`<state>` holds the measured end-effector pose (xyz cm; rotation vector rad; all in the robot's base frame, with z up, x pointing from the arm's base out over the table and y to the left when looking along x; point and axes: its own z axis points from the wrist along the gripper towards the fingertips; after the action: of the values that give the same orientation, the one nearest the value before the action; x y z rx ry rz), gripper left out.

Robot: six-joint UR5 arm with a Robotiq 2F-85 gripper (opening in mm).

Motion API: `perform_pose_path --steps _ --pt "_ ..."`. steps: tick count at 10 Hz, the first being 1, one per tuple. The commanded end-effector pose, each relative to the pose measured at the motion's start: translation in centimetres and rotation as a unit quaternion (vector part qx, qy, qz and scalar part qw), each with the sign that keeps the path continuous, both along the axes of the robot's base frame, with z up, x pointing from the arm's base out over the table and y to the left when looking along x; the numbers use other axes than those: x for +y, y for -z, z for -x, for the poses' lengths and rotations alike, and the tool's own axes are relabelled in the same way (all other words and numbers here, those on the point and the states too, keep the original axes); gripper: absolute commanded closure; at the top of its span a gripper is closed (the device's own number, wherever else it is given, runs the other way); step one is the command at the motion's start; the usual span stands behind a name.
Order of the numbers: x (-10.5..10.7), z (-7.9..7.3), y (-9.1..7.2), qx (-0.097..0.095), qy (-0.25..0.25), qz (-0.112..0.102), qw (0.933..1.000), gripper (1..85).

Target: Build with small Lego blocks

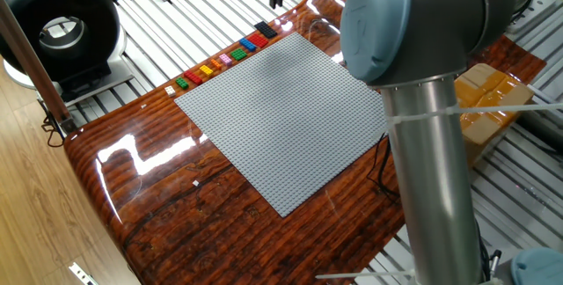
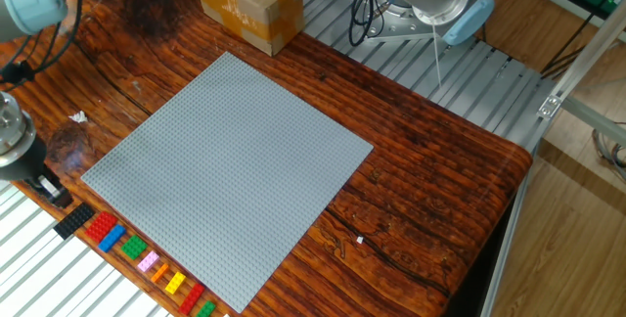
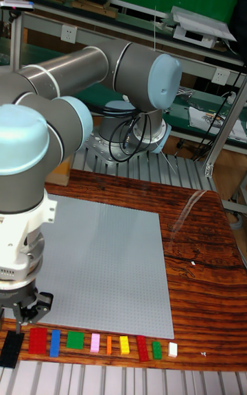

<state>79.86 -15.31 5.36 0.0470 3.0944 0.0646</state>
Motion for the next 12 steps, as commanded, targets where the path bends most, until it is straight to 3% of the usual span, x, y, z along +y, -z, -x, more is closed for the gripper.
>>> perform_pose_path --steps 1,12 --pt "0.1 -1.1 1.3 -0.018 -0.011 -0.008 0.9997 50.3" --pt "0.8 -1.6 3.5 -0.022 -0.04 -0.019 0.9988 46.7"
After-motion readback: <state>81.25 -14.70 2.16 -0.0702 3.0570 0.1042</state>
